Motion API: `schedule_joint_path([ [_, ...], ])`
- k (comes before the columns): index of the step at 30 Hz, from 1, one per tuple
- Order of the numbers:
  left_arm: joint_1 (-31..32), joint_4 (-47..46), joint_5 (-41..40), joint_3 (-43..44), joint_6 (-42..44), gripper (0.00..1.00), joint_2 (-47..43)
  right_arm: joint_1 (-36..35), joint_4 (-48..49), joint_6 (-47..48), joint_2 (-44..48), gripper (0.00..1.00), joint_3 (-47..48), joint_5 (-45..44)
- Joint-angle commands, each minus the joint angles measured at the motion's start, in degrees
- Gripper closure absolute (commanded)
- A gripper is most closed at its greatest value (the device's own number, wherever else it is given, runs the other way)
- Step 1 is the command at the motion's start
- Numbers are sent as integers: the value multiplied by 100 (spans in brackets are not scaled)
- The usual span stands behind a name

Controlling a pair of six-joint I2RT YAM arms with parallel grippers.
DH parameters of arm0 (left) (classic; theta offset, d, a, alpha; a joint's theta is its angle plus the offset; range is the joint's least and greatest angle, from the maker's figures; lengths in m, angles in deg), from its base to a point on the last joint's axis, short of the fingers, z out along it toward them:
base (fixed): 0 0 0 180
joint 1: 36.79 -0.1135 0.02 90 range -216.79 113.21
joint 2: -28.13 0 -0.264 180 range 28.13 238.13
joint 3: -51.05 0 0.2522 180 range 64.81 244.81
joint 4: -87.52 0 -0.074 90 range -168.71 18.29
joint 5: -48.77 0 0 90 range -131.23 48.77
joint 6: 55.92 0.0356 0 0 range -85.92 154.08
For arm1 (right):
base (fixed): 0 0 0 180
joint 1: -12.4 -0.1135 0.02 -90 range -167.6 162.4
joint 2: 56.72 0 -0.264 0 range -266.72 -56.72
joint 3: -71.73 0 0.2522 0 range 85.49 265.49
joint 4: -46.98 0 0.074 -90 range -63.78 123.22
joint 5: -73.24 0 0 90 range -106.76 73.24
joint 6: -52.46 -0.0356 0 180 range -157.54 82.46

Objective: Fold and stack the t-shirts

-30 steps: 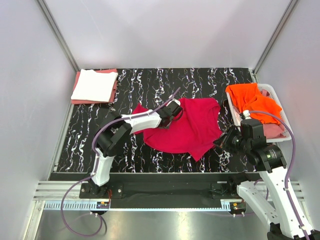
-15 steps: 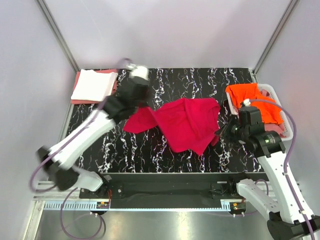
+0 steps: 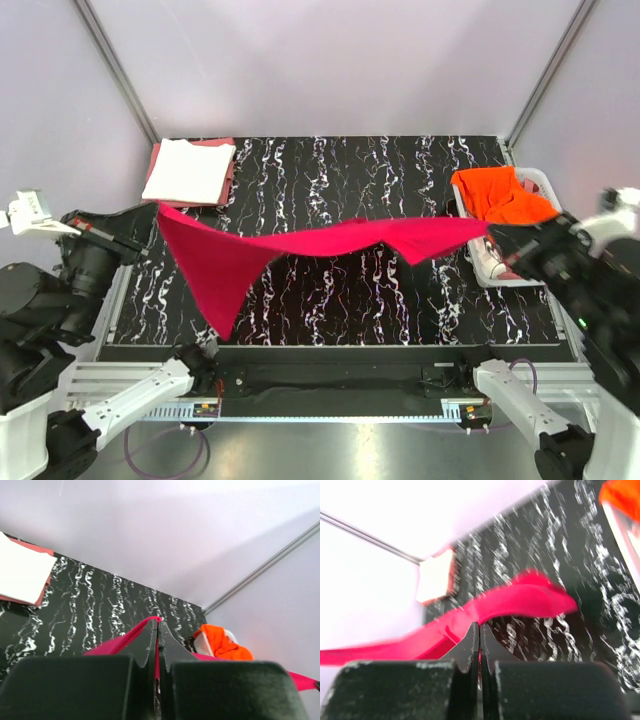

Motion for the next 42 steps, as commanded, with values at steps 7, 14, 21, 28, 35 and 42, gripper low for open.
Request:
schedule_joint_path([
  [7, 1, 149, 572, 773, -246, 100, 365, 11, -120, -44, -141, 100, 1458, -510],
  [14, 9, -185, -271, 1159, 807, 100, 1567, 2, 434, 500, -1352, 100, 1784, -1073],
  [21, -866, -570, 25, 2074, 994, 100, 3123, 2, 540, 1080, -3450, 100, 4065, -1704],
  [28, -2845, -1774, 2403, 2635, -279, 100, 4723, 369, 1040, 1854, -5764, 100, 6677, -2156],
  [35, -3673, -2724, 4148, 3831, -1353, 100, 5402, 1486, 1829, 835, -5655, 100, 6683, -688],
  [42, -3752, -3899, 4061, 436, -1081, 100, 3322, 1496, 2069, 931, -4177, 100, 4030, 51],
])
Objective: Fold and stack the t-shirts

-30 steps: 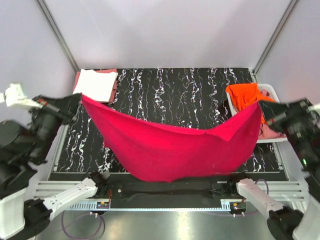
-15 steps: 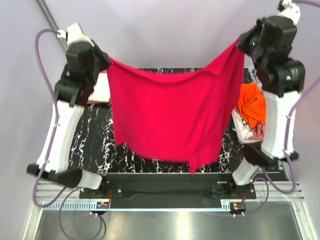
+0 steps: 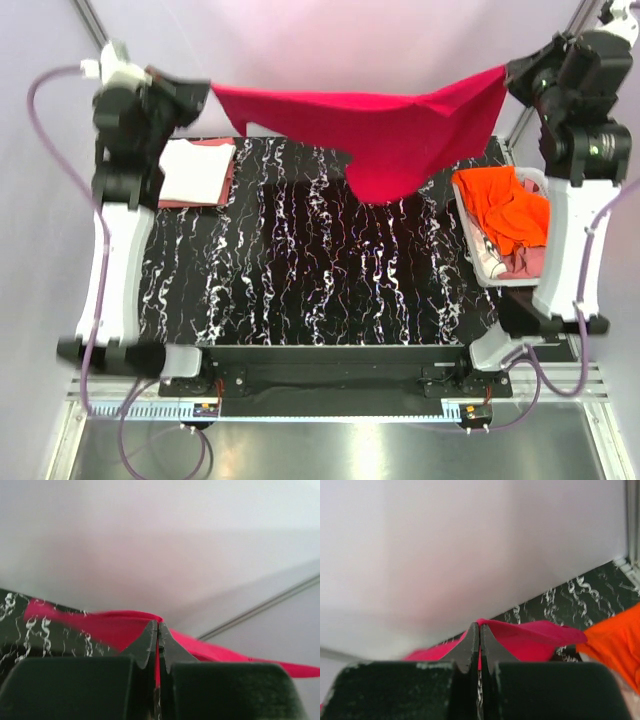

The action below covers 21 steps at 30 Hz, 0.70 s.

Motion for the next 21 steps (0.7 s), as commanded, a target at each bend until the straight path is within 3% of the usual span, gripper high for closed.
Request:
schedule_joint_path([
  [1, -102, -1131, -34, -1646, 93, 100, -1397, -30, 537, -87, 982, 100, -962, 526],
  [4, -129, -903, -151, -3183, 217, 100, -2188, -30, 545, -323, 1772, 100, -2394, 641],
  [10, -129, 63, -492, -5048, 191, 100, -3385, -30, 809, -1017, 3486, 100, -5610, 1668],
  [13, -120, 336, -651, -5804, 121, 100, -3657, -30, 923, -1203, 4277, 100, -7865, 1924],
  [17, -129, 705, -1064, -6694, -371, 100, -3956, -30, 871, -1212, 4587, 100, -9267, 2143],
  [21, -129, 881, -1581, -7511, -942, 100, -4273, -30, 669, -1413, 4657, 100, -9710, 1811],
])
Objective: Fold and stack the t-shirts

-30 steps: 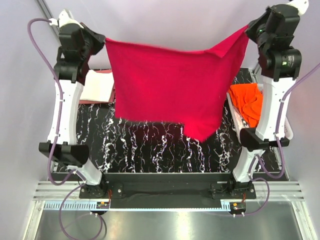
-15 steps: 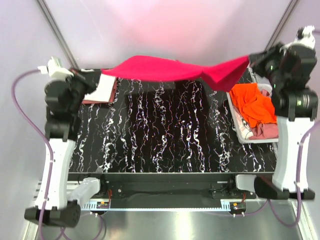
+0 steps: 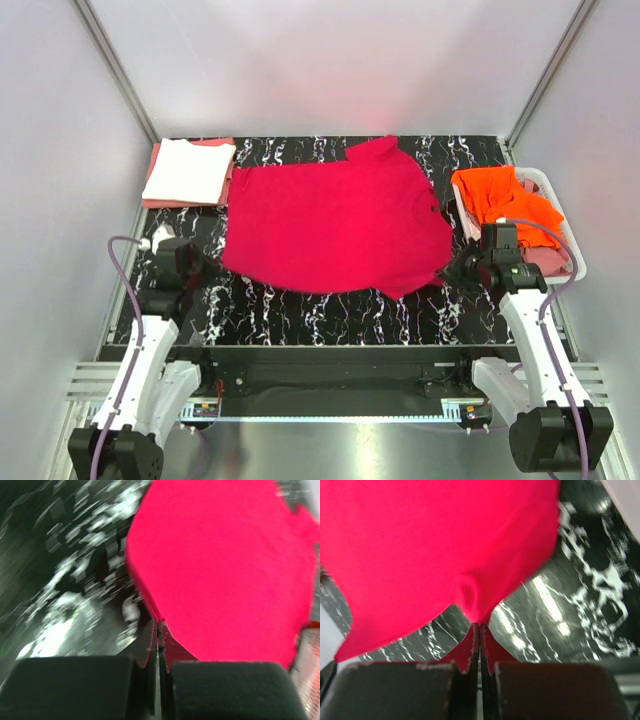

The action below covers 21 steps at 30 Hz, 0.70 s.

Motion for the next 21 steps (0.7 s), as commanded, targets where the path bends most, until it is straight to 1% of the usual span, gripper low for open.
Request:
schedule_joint_path([
  [1, -20, 73, -731, -472, -658, 100, -265, -3, 111, -245, 201, 100, -17, -78],
  [3, -28, 169, -941, -605, -782, 100, -238, -3, 67, -358, 157, 100, -61, -167],
  [7, -28, 328, -1284, -790, -888, 100, -299, -3, 41, -456, 191, 100, -149, -61],
  [10, -20, 363, -1469, -720, -827, 100, -317, -3, 23, -456, 280, 100, -254, -228],
  [12, -28, 223, -1522, -606, -757, 100, -248, -3, 76, -378, 201, 100, -255, -421],
  [15, -28, 82, -1636, -387, -748, 100, 121, -3, 434, -202, -115, 100, -149, -544],
  [18, -28, -58, -1637, -211, -870, 100, 639, -3, 708, 26, -685, 100, 105, -711],
  [20, -28, -216, -1663, -158, -993, 100, 991, -3, 814, 229, -1247, 100, 412, -738],
  [21, -28, -287, -1689, -88, -1046, 100, 1114, -3, 814, 456, -1458, 100, 544, -747],
])
